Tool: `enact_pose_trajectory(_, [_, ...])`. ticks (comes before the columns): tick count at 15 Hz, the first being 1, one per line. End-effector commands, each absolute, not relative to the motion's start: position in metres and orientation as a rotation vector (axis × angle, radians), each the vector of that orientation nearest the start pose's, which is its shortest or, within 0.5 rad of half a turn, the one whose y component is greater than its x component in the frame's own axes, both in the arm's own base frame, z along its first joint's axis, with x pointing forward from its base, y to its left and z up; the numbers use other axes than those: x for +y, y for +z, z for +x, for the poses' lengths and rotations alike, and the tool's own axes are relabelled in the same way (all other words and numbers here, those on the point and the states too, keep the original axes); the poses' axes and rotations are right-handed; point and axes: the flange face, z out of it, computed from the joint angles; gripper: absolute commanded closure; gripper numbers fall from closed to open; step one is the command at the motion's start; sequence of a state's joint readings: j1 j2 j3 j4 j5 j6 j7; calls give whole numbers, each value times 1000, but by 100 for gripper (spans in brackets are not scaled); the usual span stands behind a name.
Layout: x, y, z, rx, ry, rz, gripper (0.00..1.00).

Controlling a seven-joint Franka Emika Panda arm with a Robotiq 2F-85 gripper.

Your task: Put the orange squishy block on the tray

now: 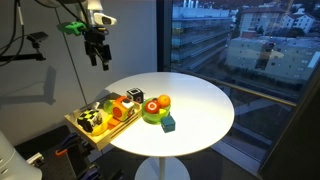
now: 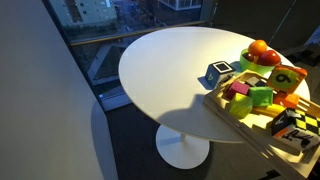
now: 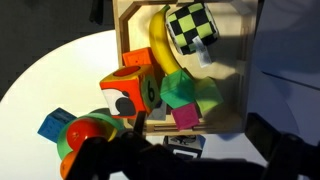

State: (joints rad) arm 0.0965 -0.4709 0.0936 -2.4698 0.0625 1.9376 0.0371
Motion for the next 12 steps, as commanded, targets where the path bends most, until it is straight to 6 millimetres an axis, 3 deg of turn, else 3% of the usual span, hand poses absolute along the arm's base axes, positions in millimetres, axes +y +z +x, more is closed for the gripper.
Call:
enact_pose_trajectory(1, [76, 482, 387, -122, 125, -3096, 0])
enact_pose_trajectory(7, [71, 510, 388, -74, 50, -3120, 0])
enact_pose_trajectory(9, [73, 499, 388, -118, 58, -3117, 0])
enact_pose_trajectory(12, [72, 502, 389, -113, 49, -3117, 0])
